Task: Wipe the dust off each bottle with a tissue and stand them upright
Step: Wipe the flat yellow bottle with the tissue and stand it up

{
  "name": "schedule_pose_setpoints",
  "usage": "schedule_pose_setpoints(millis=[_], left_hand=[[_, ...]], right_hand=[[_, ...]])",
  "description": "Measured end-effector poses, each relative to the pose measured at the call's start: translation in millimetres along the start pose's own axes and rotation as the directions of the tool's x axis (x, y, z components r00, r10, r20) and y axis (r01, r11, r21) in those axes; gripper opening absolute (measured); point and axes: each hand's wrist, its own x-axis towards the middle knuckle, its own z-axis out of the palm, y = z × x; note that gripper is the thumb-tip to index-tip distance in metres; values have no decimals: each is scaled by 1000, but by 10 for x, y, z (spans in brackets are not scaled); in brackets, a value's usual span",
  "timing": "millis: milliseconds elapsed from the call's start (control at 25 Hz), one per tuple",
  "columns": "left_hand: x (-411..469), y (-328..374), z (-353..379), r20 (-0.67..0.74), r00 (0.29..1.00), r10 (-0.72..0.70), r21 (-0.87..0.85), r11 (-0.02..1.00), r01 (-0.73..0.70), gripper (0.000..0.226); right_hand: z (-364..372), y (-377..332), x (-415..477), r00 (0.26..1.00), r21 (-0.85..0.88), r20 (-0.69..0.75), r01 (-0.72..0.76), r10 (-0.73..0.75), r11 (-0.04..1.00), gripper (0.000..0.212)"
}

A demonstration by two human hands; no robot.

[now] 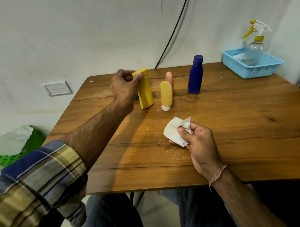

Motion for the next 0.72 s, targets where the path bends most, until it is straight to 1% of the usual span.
schedule_pose_setpoints(millis=[120, 240, 320, 440, 600, 720], left_hand=[[17, 15, 24, 19, 997, 79, 139, 987, -81, 31], [8, 49, 18, 139, 979, 149, 279, 943, -183, 41], [8, 58, 10, 226, 960, 165, 322, 918, -233, 49], [9, 34, -2, 291, 945, 150, 337, 908, -249, 59], [-34, -55, 0, 301, 944, 138, 353, 903, -245, 65], [-63, -84, -41, 327, 934, 143, 304, 920, -247, 68]], right_hand=[[-14, 29, 3, 1000, -34, -10, 21, -21, 999, 23], [-32, 83, 21, 999, -82, -13, 40, -41, 996, 25], [-39, 109, 34, 999, -96, -13, 47, -48, 994, 27], [-40, 111, 41, 998, -105, -11, 55, -57, 993, 28], [-51, 132, 49, 998, -105, 1, 64, -65, 992, 28], [-53, 141, 58, 998, -104, -3, 68, -68, 992, 28]])
